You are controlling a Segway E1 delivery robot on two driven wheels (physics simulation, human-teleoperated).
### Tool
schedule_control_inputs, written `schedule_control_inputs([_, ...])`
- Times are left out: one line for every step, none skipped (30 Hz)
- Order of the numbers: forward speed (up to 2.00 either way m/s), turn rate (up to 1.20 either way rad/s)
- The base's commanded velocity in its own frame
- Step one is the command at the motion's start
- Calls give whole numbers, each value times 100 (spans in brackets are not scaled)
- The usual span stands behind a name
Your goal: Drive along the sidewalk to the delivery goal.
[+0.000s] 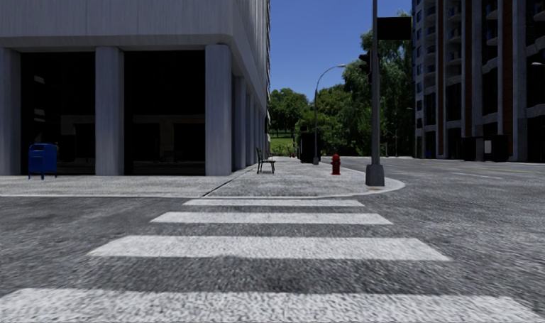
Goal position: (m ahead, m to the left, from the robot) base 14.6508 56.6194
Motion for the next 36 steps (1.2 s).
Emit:
schedule_control_inputs([200,0])
schedule_control_inputs([200,0])
schedule_control_inputs([200,0])
schedule_control_inputs([200,0])
schedule_control_inputs([200,0])
schedule_control_inputs([200,0])
schedule_control_inputs([200,0])
schedule_control_inputs([200,0])
schedule_control_inputs([200,0])
schedule_control_inputs([200,0])
schedule_control_inputs([200,0])
schedule_control_inputs([200,0])
schedule_control_inputs([200,0])
schedule_control_inputs([200,0])
schedule_control_inputs([200,0])
schedule_control_inputs([200,0])
schedule_control_inputs([200,0])
schedule_control_inputs([200,0])
schedule_control_inputs([200,0])
schedule_control_inputs([200,0])
schedule_control_inputs([200,0])
schedule_control_inputs([200,0])
schedule_control_inputs([200,0])
schedule_control_inputs([200,0])
schedule_control_inputs([200,0])
schedule_control_inputs([200,0])
schedule_control_inputs([200,0])
schedule_control_inputs([200,0])
schedule_control_inputs([200,0])
schedule_control_inputs([200,0])
schedule_control_inputs([200,0])
schedule_control_inputs([200,0])
schedule_control_inputs([200,0])
schedule_control_inputs([200,0])
schedule_control_inputs([200,0])
schedule_control_inputs([200,0])
